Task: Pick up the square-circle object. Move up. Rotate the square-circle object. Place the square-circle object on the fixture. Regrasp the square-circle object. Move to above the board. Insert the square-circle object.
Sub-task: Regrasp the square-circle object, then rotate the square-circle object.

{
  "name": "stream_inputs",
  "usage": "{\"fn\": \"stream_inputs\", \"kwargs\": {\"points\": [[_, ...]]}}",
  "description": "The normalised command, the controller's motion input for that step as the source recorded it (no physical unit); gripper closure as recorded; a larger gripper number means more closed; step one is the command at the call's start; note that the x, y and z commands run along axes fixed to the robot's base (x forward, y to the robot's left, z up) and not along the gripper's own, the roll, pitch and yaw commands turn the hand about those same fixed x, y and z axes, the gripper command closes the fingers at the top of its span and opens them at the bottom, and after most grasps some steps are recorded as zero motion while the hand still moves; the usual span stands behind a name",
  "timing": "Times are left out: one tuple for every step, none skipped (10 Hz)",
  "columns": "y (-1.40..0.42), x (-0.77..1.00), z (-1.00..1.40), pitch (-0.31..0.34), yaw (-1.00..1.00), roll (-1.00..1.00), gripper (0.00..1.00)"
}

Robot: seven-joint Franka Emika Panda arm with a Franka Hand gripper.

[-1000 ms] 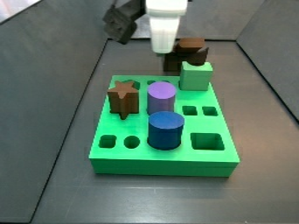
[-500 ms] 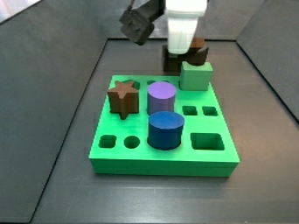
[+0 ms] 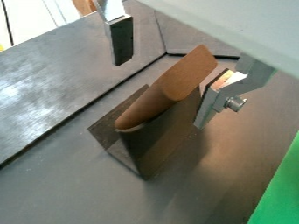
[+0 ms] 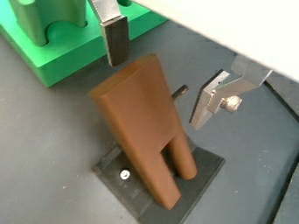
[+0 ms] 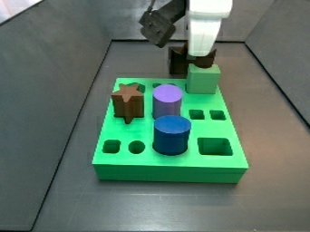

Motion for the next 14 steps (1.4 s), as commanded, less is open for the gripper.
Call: {"fn": "stream_inputs", "kwargs": {"points": [[-0.02,0.33,0.0,0.2,0.05,-0.01,0.0],[-0.01,0.26,0.0,0.201,0.05,-0.01,0.0],[-0.01,0.17,0.0,0.204,0.05,-0.02,0.0],[-0.01,0.11,0.0,0.203,0.06,-0.02,0.0],[0.5,0.0,0.17,0.0,0.0,0.0,1.0],[0.2,-1.0,0.75,0.0,0.0,0.0,1.0],[0.19,-1.0,0.75,-0.012,-0.01,-0.01,1.0],[0.18,-1.0,0.73,-0.013,-0.01,-0.03,1.0],[0.16,-1.0,0.71,-0.01,-0.02,-0.06,1.0],[0.15,-1.0,0.69,-0.001,-0.03,-0.08,1.0],[0.14,-1.0,0.66,0.01,-0.03,-0.11,1.0],[0.13,-1.0,0.64,0.014,-0.03,-0.11,1.0],[0.12,-1.0,0.61,0.015,-0.03,-0.11,1.0],[0.11,-1.0,0.55,0.02,-0.03,-0.11,1.0]]}}
